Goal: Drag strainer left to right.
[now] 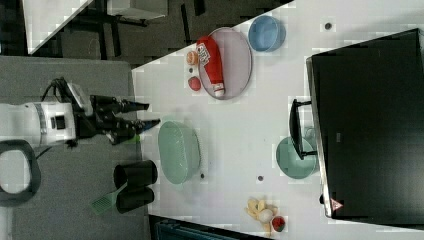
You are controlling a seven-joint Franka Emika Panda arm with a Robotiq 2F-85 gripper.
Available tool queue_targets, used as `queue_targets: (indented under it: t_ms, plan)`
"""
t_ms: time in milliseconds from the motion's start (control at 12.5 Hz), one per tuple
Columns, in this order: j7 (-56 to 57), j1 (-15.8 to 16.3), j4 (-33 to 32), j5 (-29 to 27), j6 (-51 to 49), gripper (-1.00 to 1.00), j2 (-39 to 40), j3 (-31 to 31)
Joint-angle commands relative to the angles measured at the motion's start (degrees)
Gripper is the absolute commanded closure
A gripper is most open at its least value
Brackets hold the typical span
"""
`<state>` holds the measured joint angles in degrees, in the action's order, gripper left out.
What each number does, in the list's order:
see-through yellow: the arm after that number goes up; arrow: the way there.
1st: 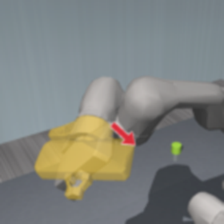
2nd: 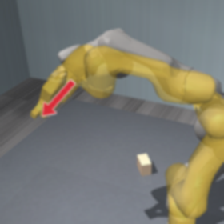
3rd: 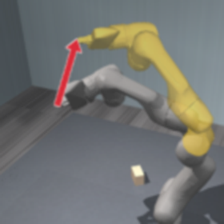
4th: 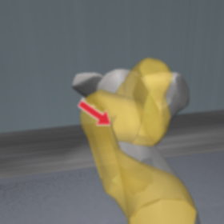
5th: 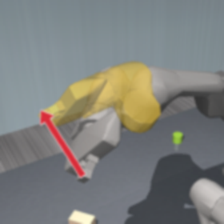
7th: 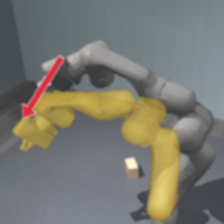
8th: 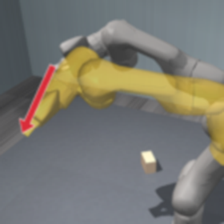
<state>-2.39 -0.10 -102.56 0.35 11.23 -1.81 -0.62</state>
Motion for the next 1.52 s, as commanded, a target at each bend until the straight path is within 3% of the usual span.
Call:
queue_targets:
  t_ms: [80, 240, 640, 1120, 1520]
  plan:
    - [-4.6, -1.3, -13.4, -0.6, -9.1, -0.59, -23.2, -1.4]
    - [-4.9, -1.0, -13.4, -1.2, -9.1, -1.00, -23.0, -0.6]
    - [-13.9, 1.6, -13.4, -3.4, -7.3, -1.00, -18.6, 10.5]
    - [-45.5, 2.3, -13.6, -3.4, 7.2, -1.00, -6.2, 28.8]
    - [-70.5, 2.6, -15.8, -2.4, 20.2, -1.00, 7.8, 35.2]
